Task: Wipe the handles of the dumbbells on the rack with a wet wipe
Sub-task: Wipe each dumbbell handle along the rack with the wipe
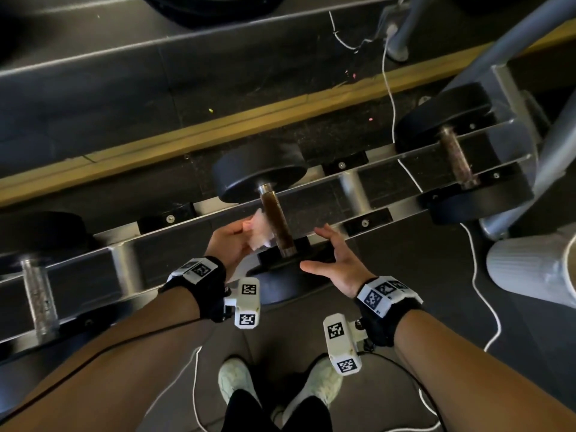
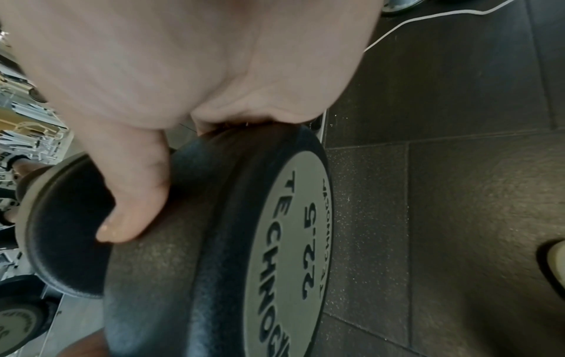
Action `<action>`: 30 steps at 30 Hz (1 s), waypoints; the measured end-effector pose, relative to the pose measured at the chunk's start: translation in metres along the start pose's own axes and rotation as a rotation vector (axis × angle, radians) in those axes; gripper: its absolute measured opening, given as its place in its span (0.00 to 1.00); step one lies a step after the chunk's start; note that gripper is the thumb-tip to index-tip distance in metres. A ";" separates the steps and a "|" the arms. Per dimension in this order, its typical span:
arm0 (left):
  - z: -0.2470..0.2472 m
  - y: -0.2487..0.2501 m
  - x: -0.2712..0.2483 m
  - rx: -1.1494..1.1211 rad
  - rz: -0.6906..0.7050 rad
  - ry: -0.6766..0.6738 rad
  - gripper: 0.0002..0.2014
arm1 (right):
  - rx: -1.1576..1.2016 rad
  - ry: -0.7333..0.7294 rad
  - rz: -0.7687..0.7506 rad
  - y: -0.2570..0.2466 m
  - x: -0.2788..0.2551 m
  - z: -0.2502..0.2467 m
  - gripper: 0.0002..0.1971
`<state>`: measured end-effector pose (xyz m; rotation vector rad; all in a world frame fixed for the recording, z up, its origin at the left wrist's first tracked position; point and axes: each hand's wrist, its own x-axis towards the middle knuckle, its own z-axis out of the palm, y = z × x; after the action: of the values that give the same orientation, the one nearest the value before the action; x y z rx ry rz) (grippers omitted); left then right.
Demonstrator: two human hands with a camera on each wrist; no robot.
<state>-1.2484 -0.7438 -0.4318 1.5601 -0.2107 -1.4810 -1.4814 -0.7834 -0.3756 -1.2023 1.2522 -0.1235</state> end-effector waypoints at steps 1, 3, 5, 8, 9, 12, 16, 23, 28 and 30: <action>-0.002 0.003 0.004 -0.020 0.006 0.058 0.13 | 0.014 -0.002 -0.004 0.000 0.000 0.000 0.40; 0.000 0.007 0.013 -0.102 0.031 0.127 0.10 | 0.029 -0.008 -0.014 -0.001 0.000 0.001 0.40; 0.010 0.008 0.018 -0.072 0.057 0.098 0.09 | 0.021 -0.010 -0.022 -0.001 0.000 0.001 0.39; 0.024 0.002 0.016 0.028 0.050 0.036 0.09 | 0.018 0.004 -0.023 -0.001 -0.001 0.002 0.36; 0.025 0.000 0.013 0.037 0.045 0.028 0.09 | 0.015 0.011 -0.028 -0.001 -0.001 0.002 0.35; 0.019 -0.004 -0.004 0.161 0.062 -0.026 0.09 | 0.021 0.020 -0.045 0.000 -0.001 0.003 0.33; 0.007 -0.008 -0.021 0.201 0.016 -0.107 0.10 | 0.032 0.051 -0.048 0.005 -0.002 0.006 0.35; 0.016 0.012 0.001 -0.101 0.001 0.050 0.10 | -0.035 0.064 0.063 0.022 -0.004 0.013 0.58; 0.016 0.009 -0.010 0.369 0.023 -0.083 0.09 | 0.024 0.088 0.089 0.023 0.000 0.014 0.59; 0.010 0.007 -0.021 0.550 0.036 -0.175 0.10 | 0.041 0.104 0.083 0.022 -0.001 0.015 0.58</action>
<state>-1.2591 -0.7381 -0.4108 1.8340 -0.7991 -1.6144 -1.4815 -0.7638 -0.3943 -1.1183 1.3823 -0.1517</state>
